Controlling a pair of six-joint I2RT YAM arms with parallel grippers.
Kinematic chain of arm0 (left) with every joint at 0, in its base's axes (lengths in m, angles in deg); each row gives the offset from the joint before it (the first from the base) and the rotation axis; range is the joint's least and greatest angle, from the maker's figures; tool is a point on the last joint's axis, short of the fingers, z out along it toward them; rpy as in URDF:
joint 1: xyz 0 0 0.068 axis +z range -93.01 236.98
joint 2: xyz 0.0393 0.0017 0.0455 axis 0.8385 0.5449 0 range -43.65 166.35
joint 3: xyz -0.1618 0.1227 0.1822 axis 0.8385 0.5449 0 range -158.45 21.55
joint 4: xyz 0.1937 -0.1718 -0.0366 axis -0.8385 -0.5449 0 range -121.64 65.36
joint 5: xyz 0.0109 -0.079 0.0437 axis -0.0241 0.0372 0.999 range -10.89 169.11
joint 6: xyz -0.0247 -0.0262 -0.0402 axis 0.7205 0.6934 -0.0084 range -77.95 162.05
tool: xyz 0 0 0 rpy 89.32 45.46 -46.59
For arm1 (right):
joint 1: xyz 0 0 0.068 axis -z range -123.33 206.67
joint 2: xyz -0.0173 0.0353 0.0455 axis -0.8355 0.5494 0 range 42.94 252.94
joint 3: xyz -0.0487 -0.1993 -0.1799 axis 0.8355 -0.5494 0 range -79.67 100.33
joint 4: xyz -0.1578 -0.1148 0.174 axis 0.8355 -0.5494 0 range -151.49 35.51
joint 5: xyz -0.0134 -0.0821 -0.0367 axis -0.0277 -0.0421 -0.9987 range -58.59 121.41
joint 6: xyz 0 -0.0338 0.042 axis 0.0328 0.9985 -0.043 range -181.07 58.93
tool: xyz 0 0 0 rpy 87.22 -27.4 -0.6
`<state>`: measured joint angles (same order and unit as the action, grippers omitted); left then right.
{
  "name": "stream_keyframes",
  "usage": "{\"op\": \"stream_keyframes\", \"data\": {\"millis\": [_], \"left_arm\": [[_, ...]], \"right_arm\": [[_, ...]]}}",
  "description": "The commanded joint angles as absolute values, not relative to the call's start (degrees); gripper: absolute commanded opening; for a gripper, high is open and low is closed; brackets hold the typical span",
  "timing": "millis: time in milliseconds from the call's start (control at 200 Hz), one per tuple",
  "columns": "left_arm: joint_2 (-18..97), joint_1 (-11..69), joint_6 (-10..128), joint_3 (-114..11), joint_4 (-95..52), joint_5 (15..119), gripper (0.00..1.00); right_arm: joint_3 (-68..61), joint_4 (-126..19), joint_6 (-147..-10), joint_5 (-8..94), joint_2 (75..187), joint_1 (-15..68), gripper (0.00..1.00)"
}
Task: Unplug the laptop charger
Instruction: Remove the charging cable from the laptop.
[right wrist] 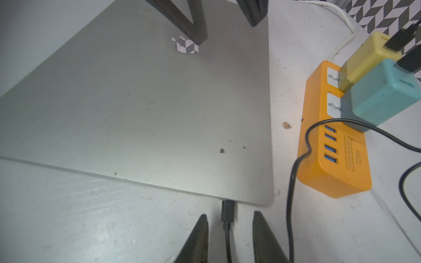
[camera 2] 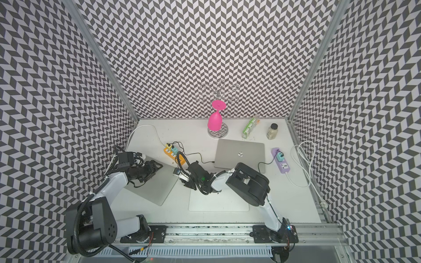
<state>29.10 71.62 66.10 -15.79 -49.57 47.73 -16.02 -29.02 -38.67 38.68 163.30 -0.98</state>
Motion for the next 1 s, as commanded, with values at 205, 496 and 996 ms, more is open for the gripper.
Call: {"op": "stream_keyframes", "data": {"millis": [205,496,996], "left_arm": [[28.3,71.4,66.3,-14.8,-48.9,45.7,0.70],[28.9,68.8,66.3,-15.0,-51.5,40.3,0.65],[26.4,67.2,66.0,-15.4,-55.2,40.5,0.65]], "right_arm": [[-13.1,-31.4,-40.1,38.8,164.9,-1.3,0.29],[-11.3,-34.1,-41.0,38.1,165.7,-1.3,0.28],[-7.9,-39.3,-42.7,38.6,167.3,-1.1,0.25]]}}
